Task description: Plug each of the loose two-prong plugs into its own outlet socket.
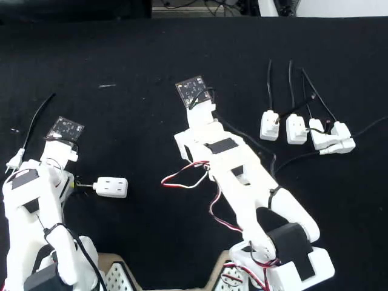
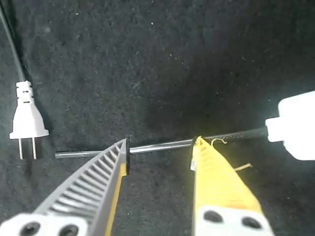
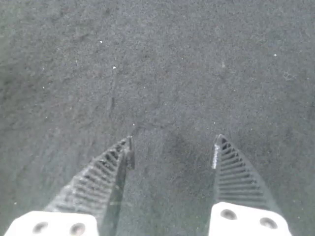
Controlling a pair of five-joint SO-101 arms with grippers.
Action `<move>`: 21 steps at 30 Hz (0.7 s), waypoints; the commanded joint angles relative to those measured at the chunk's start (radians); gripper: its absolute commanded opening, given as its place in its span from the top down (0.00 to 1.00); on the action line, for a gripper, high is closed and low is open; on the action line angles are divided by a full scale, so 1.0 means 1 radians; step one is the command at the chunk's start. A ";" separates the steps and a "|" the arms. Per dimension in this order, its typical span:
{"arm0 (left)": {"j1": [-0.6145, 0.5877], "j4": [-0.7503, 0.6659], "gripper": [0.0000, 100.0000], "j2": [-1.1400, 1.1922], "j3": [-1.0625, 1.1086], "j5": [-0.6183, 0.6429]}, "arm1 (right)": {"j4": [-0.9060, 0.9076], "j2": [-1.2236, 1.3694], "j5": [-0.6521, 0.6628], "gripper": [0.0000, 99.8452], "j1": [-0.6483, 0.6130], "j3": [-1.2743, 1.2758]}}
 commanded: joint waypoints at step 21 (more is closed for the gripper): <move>-0.085 0.373 0.79 0.388 -0.779 0.282 | -0.023 -0.051 -0.003 0.76 0.017 -0.004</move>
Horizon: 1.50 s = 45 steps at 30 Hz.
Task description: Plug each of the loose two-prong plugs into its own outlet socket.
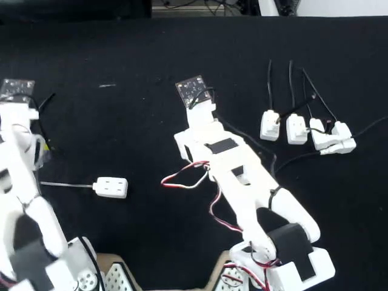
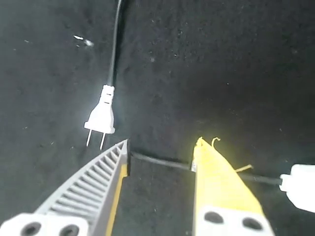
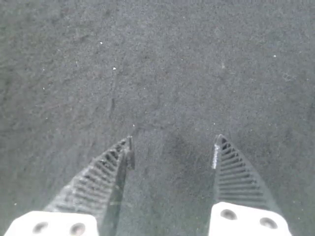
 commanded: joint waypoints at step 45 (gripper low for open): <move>-0.254 0.236 0.97 0.631 -0.685 -0.132 | -0.021 -0.051 -0.003 0.76 0.012 -0.004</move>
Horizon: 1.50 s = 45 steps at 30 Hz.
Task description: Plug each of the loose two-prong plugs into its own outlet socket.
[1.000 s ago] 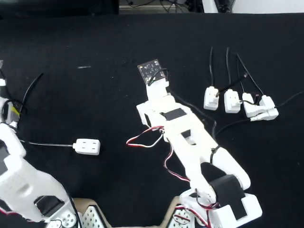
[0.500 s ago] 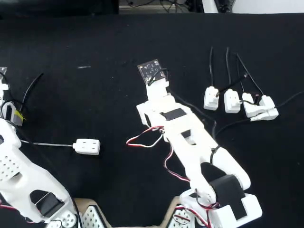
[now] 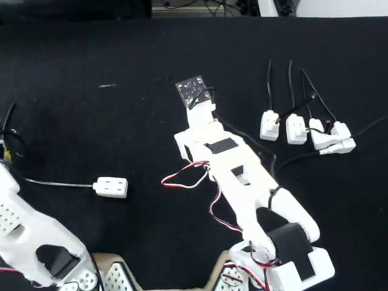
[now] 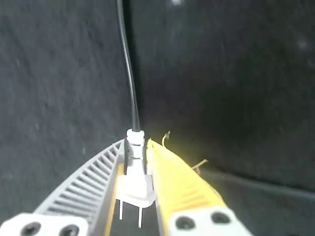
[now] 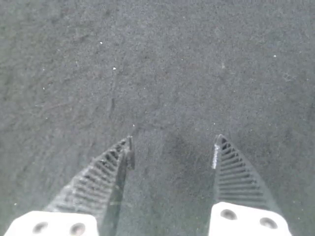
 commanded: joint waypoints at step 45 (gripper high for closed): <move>0.179 0.152 0.97 -0.850 0.570 -0.005 | -0.017 -0.050 -0.005 0.76 0.015 -0.002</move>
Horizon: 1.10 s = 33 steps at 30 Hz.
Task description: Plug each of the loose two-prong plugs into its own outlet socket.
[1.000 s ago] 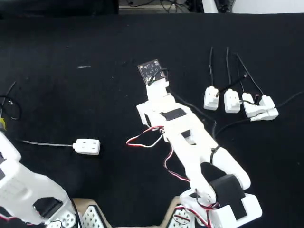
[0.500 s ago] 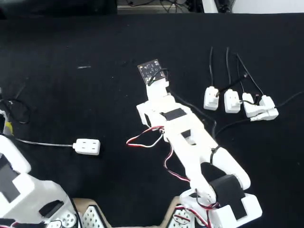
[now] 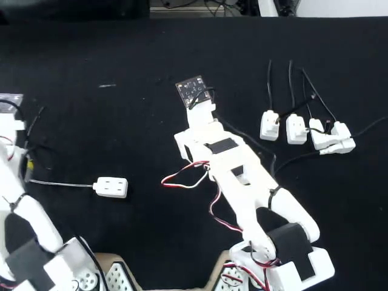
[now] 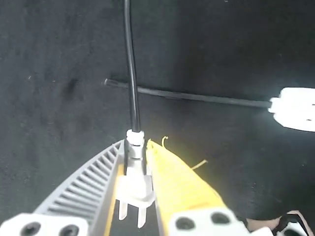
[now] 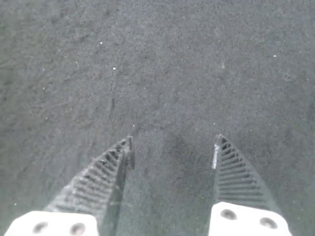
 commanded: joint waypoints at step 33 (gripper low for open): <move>0.197 -0.005 0.97 -0.176 0.090 0.066 | -0.020 -0.050 -0.003 0.76 0.015 -0.002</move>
